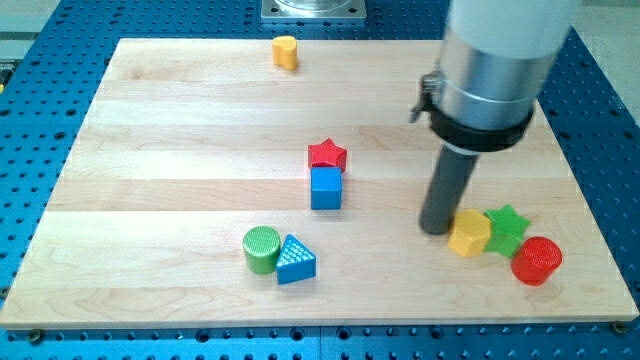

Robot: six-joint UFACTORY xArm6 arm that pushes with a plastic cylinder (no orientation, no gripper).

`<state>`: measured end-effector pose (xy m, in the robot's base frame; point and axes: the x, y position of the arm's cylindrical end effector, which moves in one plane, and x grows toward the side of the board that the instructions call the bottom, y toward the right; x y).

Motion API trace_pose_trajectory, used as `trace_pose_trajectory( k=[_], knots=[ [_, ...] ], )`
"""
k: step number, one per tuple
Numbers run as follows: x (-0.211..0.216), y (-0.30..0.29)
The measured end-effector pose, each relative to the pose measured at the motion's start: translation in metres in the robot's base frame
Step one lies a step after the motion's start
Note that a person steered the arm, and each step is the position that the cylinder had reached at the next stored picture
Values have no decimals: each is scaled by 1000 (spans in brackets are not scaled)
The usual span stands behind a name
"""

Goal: Separate the green circle from the triangle

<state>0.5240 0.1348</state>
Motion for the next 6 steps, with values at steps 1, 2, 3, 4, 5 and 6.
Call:
trace_pose_trajectory(
  k=[1, 2, 3, 4, 5, 6],
  knots=[
    [26, -40],
    [27, -87],
    [16, -135],
    [-7, -205],
    [-72, -191],
    [-109, -181]
  ],
)
